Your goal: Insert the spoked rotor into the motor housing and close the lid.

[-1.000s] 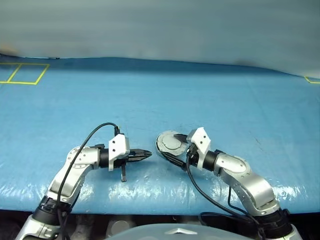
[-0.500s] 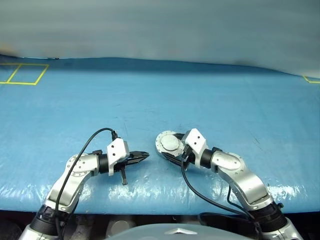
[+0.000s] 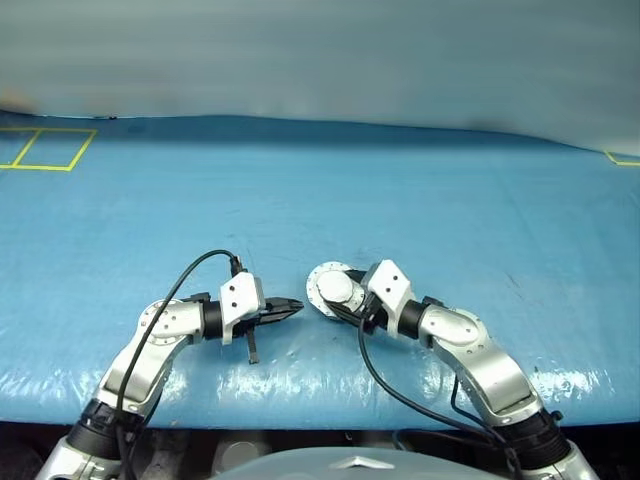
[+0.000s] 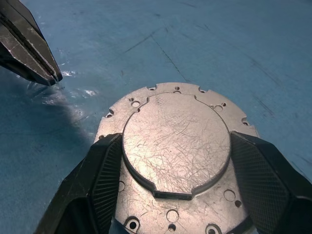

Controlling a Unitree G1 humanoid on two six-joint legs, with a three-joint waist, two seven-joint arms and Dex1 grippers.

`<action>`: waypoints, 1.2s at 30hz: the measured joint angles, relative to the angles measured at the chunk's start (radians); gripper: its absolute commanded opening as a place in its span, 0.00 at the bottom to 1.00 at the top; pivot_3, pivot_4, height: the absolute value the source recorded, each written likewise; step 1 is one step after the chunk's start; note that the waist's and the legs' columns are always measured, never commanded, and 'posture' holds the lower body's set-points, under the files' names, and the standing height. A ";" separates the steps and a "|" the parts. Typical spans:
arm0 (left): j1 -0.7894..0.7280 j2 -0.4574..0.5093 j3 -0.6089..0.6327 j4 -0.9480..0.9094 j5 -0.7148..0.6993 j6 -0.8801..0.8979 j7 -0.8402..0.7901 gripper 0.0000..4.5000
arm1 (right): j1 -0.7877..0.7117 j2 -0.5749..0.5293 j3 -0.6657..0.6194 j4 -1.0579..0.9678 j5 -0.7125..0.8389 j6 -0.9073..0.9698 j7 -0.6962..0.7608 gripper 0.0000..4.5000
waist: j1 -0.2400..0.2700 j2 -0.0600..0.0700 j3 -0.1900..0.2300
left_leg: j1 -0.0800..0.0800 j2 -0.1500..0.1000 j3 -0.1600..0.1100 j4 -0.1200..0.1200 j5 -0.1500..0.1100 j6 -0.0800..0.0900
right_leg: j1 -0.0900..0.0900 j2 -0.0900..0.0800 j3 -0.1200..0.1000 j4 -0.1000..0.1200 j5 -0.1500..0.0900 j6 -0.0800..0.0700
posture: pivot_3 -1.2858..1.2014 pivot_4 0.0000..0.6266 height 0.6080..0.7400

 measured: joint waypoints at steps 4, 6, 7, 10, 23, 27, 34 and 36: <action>-0.009 0.000 -0.001 0.013 0.001 0.000 -0.002 0.00 | 0.015 0.008 -0.044 -0.007 0.057 0.027 0.012 0.68 | 0.003 0.000 0.000 | 0.000 0.000 0.000 0.000 0.000 0.000 | 0.000 0.000 0.000 0.000 0.000 0.000 | 0.52 0.24 1.00; -0.013 0.000 -0.003 0.024 0.010 0.000 -0.004 0.00 | 0.016 0.017 -0.069 -0.011 0.102 0.048 0.022 0.68 | 0.003 0.000 0.000 | 0.000 0.000 0.000 0.000 0.000 0.000 | 0.000 0.000 0.000 0.000 0.000 0.000 | 0.52 0.24 1.00; -0.015 0.000 -0.004 0.027 0.013 0.000 -0.005 0.00 | 0.016 0.022 -0.076 -0.011 0.117 0.055 0.023 0.68 | 0.002 0.000 0.000 | 0.000 0.000 0.000 0.000 0.000 0.000 | 0.000 0.000 0.000 0.000 0.000 0.000 | 0.52 0.24 1.00; -0.020 -0.003 -0.011 0.027 0.017 0.000 -0.007 0.00 | 0.013 0.022 -0.084 -0.011 0.126 0.068 0.026 0.68 | 0.002 0.000 0.000 | 0.000 0.000 0.000 0.000 0.000 0.000 | -0.001 0.000 0.000 0.000 0.000 0.000 | 0.52 0.24 1.00; -0.023 -0.013 -0.027 0.027 0.019 -0.002 -0.007 0.00 | 0.000 0.020 -0.062 0.021 0.074 0.038 0.029 0.68 | -0.001 0.000 0.000 | 0.000 0.000 0.000 0.000 0.000 0.000 | 0.000 0.000 0.000 0.000 0.000 0.000 | 0.52 0.24 1.00; -0.023 -0.013 -0.027 0.027 0.019 -0.002 -0.007 0.00 | 0.000 0.017 -0.039 0.030 0.038 0.014 0.024 0.68 | -0.005 0.000 0.000 | 0.002 0.000 0.000 0.000 0.000 0.000 | 0.001 0.000 0.000 0.001 0.000 0.000 | 0.52 0.24 1.00; -0.023 -0.015 -0.028 0.027 0.021 -0.004 -0.004 0.00 | 0.020 0.000 -0.035 0.028 0.026 -0.006 0.022 0.68 | -0.005 0.000 -0.002 | 0.003 0.000 0.000 0.000 0.000 0.000 | 0.003 0.000 0.000 0.001 0.000 0.000 | 0.52 0.24 1.00; -0.023 -0.016 -0.028 0.027 0.022 -0.005 -0.001 0.00 | 0.043 -0.024 -0.044 0.003 0.026 -0.006 0.023 0.68 | 0.004 -0.001 -0.003 | 0.003 0.000 0.000 0.000 0.000 0.000 | 0.003 0.000 0.000 0.000 0.000 0.000 | 0.52 0.24 1.00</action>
